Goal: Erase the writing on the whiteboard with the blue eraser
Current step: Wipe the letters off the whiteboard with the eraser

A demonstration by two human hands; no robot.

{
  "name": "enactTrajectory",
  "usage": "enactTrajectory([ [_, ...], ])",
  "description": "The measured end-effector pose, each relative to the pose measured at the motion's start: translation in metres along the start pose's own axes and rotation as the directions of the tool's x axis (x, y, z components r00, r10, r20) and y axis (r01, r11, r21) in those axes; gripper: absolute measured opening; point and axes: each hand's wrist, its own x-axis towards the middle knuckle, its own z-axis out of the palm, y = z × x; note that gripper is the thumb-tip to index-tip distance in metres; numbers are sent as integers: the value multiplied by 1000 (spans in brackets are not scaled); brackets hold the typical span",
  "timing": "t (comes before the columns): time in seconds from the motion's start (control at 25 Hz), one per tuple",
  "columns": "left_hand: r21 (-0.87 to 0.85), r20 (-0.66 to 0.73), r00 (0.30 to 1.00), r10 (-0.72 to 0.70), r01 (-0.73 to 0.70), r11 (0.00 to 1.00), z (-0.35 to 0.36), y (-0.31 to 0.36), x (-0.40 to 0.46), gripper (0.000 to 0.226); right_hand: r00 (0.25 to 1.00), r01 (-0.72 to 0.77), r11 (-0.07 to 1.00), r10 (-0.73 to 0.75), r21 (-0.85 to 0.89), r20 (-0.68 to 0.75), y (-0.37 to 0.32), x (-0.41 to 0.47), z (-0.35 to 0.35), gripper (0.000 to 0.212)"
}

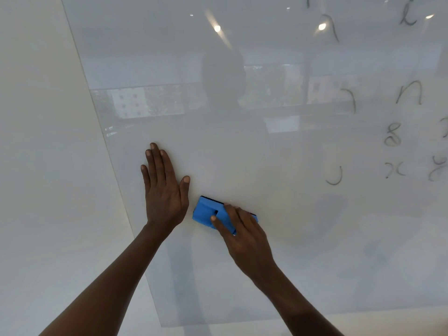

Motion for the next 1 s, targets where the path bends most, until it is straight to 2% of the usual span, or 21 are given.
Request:
enactTrajectory([
  [0.12, 3, -27, 998, -49, 49, 999, 4, 15, 2, 80, 998, -26, 998, 23, -59, -50, 37, 14, -25, 48],
  [0.32, 47, -5, 994, 106, -106, 993, 19, 60, 14, 82, 982, -135, 979, 111, -153, -153, 107, 35, -70, 40],
  [0.52, 46, -43, 985, 169, -167, 985, 36, 118, 39, 81, 948, -272, 958, 250, -94, -196, 178, 32, -108, 41],
  [0.68, 52, -107, 987, 117, -112, 992, 49, 158, 52, 81, 888, -413, 911, 400, -9, -227, 232, 29, -137, 52],
  [0.8, 104, -127, 988, 89, -76, 992, 54, 163, 54, 81, 776, -571, 815, 576, 101, -258, 267, 23, -158, 57],
  [1.0, 139, -136, 986, 97, -78, 987, 54, 163, 53, 79, 465, -755, 561, 823, 340, -326, 268, 38, -158, 54],
])
